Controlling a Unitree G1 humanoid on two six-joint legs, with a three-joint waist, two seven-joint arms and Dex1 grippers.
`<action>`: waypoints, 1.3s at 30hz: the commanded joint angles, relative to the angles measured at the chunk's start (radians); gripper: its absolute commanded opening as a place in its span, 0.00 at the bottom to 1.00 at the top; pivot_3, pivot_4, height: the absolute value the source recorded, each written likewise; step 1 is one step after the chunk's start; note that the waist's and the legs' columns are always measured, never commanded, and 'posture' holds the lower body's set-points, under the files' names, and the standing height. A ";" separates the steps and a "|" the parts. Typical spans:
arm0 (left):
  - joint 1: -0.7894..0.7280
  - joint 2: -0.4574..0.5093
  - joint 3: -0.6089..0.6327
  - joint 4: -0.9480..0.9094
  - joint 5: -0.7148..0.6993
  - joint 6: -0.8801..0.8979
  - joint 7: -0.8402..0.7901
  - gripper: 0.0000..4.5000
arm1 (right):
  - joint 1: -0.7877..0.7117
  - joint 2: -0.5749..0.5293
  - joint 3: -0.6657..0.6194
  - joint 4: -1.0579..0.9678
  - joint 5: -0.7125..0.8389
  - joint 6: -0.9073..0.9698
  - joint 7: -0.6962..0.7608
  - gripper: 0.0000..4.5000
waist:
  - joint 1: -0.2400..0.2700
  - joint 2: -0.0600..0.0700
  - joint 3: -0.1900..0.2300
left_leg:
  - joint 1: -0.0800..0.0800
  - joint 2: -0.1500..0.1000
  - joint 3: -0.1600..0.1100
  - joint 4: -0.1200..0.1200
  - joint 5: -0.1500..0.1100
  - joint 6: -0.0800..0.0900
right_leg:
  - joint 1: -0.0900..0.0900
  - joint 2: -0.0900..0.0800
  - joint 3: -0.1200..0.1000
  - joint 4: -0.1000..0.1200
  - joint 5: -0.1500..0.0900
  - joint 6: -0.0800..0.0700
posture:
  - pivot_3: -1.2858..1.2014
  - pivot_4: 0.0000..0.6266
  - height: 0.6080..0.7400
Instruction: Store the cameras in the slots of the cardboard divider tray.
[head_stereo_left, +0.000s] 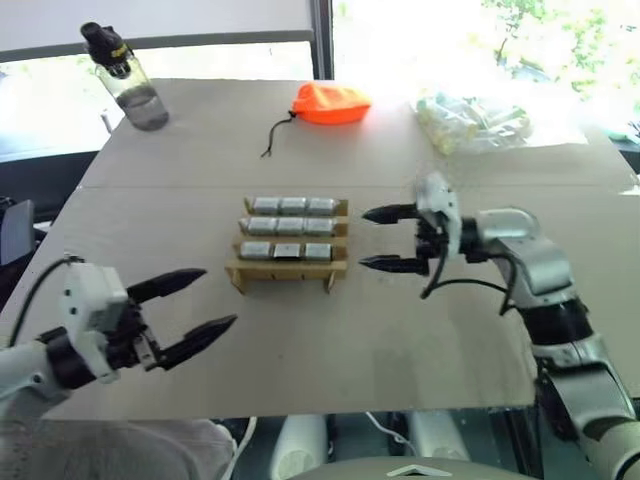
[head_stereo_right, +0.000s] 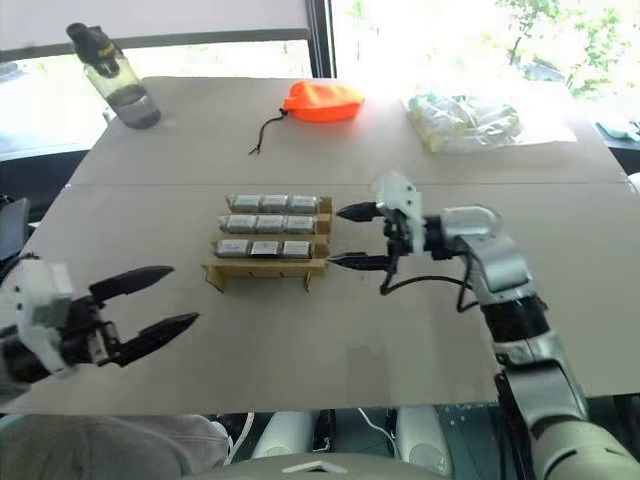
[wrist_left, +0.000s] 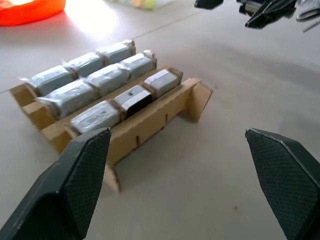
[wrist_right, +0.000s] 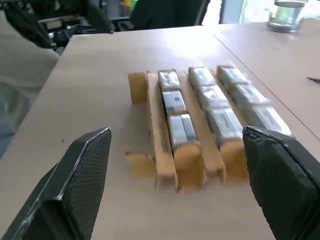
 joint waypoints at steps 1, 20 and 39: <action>0.046 -0.033 -0.095 -0.055 0.118 -0.078 0.064 1.00 | 0.097 -0.069 -0.084 -0.042 -0.003 -0.050 -0.047 0.92 | -0.001 0.000 0.000 | 0.000 0.000 0.000 0.000 0.000 0.000 | 0.000 0.000 0.000 0.000 0.000 0.000 | 0.52 0.24 1.00; -0.059 -0.198 -0.351 0.276 0.352 -0.447 0.210 1.00 | 0.668 -0.052 -0.356 0.007 0.014 -0.431 -0.245 0.92 | 0.023 0.001 -0.003 | 0.003 0.002 0.004 0.001 -0.003 0.007 | 0.000 0.007 0.002 0.000 0.000 0.000 | 0.52 0.24 1.00; -0.174 -0.181 -0.431 0.386 0.363 -0.514 0.201 1.00 | 0.863 0.007 -0.364 -0.110 0.062 -0.516 -0.332 0.92 | 0.023 0.002 -0.005 | 0.004 0.002 0.005 0.001 -0.003 0.007 | 0.000 0.007 0.002 0.000 0.000 0.000 | 0.52 0.24 1.00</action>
